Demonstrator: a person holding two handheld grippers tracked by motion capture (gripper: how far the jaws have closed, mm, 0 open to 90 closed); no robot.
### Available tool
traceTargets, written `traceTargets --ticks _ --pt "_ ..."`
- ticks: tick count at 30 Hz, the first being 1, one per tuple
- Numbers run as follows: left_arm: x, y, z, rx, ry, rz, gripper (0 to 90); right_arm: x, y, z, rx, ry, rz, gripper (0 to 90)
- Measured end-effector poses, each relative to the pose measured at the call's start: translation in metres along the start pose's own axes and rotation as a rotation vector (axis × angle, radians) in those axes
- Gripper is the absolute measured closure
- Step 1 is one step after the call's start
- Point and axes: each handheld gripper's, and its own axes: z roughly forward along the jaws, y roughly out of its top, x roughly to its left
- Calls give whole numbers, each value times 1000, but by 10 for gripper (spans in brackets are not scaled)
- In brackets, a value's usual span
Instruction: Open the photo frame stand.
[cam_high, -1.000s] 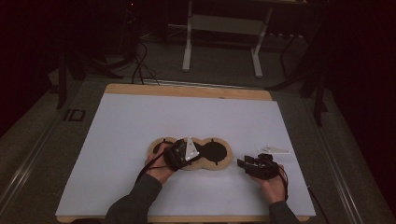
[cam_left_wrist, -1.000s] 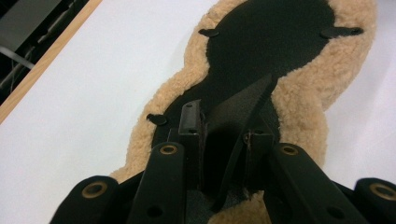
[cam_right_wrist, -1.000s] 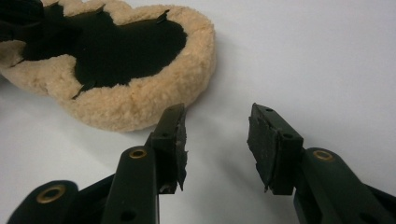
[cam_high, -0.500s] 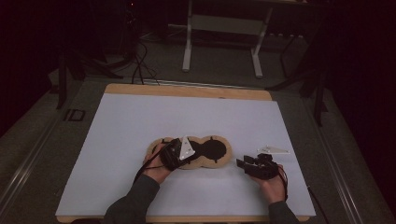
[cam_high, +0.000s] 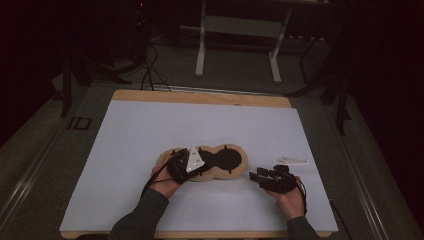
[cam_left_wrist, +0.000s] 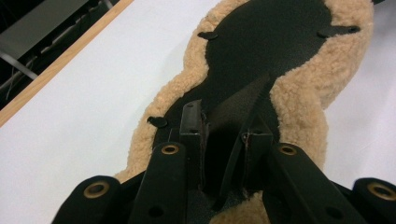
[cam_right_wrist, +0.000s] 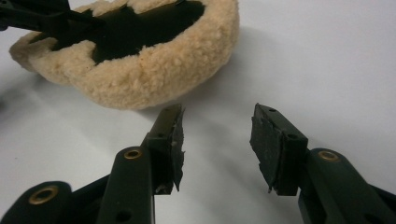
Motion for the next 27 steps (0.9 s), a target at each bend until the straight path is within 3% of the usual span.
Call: traceTargets --ticks 12,18,27 --pt "-1 -4 -5 -20 -1 -4 762 8 14 -7 -5 39 -1 480" --pt "-1 -6 -7 -30 -3 -9 762 10 24 -8 -31 48 27 425" --pt "-2 -8 -7 -37 0 -17 760 16 33 -6 -29 62 47 388"
